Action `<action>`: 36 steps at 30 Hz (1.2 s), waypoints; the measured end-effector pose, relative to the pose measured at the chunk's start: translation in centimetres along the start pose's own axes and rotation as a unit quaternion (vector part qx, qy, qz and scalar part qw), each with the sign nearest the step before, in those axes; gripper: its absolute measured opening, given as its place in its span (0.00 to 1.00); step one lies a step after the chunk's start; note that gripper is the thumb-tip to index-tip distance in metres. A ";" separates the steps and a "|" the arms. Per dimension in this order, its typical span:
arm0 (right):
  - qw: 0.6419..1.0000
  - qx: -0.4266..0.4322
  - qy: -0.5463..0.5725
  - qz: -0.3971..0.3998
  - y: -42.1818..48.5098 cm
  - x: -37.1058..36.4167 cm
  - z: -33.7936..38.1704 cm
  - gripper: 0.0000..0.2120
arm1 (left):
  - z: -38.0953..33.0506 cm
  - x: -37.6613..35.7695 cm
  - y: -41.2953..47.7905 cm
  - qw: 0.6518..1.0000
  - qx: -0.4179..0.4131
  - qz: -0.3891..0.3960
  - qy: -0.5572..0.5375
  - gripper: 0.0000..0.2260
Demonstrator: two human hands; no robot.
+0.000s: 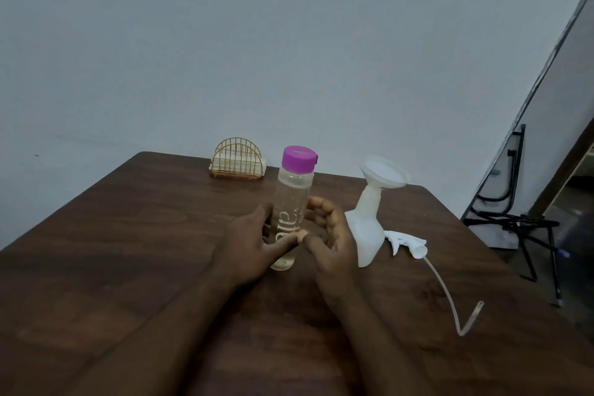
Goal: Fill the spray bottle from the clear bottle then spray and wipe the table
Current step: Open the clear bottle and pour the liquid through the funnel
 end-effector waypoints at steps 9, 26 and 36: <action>0.996 0.023 0.021 -0.078 3.5 -1.9 3.4 0.26 | 0.4 -1.5 0.7 1.000 0.003 0.020 -0.015 0.23; 0.996 0.057 0.049 -0.050 7.0 -4.2 5.2 0.19 | 0.8 -1.8 1.5 0.995 -0.004 0.050 -0.091 0.24; 0.993 0.033 0.106 0.034 7.5 -5.3 5.0 0.19 | 1.1 -2.0 1.6 0.991 0.003 0.073 -0.112 0.23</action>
Point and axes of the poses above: each hand's wrist, its own y-axis towards the middle knuckle, its own x-axis out of the back of the hand, z = x × y, the point moved 9 cm from there along y, towards the middle knuckle, and after that the axes turned 9 degrees about y, right-handed, at the moved point
